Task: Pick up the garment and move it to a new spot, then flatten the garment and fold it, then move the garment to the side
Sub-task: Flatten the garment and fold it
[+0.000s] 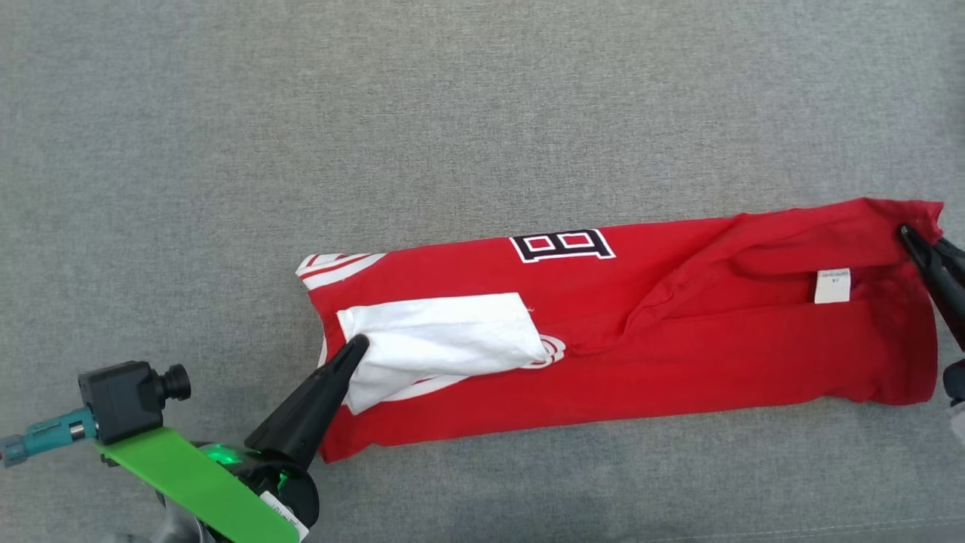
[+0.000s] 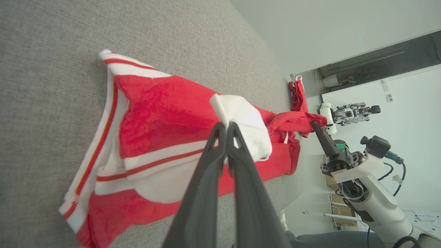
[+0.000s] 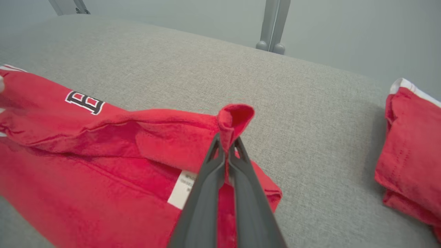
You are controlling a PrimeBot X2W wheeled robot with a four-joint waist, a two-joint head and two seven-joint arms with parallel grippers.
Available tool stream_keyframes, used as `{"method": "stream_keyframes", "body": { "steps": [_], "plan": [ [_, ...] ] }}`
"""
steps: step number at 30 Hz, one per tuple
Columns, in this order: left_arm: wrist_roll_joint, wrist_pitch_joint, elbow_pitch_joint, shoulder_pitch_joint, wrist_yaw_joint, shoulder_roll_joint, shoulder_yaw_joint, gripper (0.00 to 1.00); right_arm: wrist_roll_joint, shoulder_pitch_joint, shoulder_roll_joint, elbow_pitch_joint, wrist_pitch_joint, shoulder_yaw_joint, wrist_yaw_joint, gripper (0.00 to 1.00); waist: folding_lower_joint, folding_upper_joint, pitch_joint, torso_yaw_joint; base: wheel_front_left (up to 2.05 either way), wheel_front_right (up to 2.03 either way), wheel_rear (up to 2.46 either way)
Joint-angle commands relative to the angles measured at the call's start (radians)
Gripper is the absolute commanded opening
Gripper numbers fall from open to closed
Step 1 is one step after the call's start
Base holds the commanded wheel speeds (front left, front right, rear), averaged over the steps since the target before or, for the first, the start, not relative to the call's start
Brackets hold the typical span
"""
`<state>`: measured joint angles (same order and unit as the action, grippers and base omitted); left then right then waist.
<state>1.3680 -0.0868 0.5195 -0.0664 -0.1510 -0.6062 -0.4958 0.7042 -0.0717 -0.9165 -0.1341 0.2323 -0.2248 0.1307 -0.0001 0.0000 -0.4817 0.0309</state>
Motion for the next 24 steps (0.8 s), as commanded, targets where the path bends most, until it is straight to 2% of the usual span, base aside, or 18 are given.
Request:
{"method": "stream_keyframes", "body": {
  "steps": [1, 9, 15, 20, 23, 24],
  "plan": [
    [0.006, -0.006, 0.002, -0.002, -0.003, -0.008, 0.004, 0.0, -0.028, 0.01, -0.009, 0.006, 0.011, -0.01, 0.0, 0.0, 0.0001, 0.0, -0.003, -0.021, 0.0, 0.0, 0.0],
    [0.017, -0.004, -0.02, 0.032, -0.008, -0.027, 0.014, 0.0, -0.13, -0.018, -0.004, 0.107, 0.03, -0.072, 0.0, 0.0, 0.0001, 0.0, -0.002, -0.052, 0.0, 0.0, 0.0],
    [0.001, -0.018, -0.06, 0.009, -0.009, -0.03, 0.003, 0.0, -0.167, -0.059, 0.0, 0.146, 0.033, -0.156, 0.0, 0.0, 0.0001, 0.0, 0.022, -0.036, 0.0, 0.0, 0.0],
    [0.021, -0.032, -0.106, -0.008, -0.013, -0.031, 0.014, 0.0, -0.177, -0.064, -0.026, 0.167, 0.034, -0.211, 0.0, 0.0, 0.0001, 0.0, 0.047, -0.029, 0.0, 0.0, 0.0],
    [0.028, -0.047, -0.135, -0.025, -0.018, -0.03, 0.012, 0.0, -0.182, -0.07, -0.041, 0.18, 0.034, -0.229, 0.0, 0.08, 0.0001, 0.0, 0.057, -0.036, 0.0, 0.0, 0.0],
    [0.031, -0.052, -0.143, -0.031, -0.02, -0.027, 0.011, 0.11, -0.188, -0.073, -0.048, 0.183, 0.034, -0.233, 0.0, 0.3, 0.0001, 0.0, 0.06, -0.039, 0.0, 0.0, 0.0]
  ]
}}
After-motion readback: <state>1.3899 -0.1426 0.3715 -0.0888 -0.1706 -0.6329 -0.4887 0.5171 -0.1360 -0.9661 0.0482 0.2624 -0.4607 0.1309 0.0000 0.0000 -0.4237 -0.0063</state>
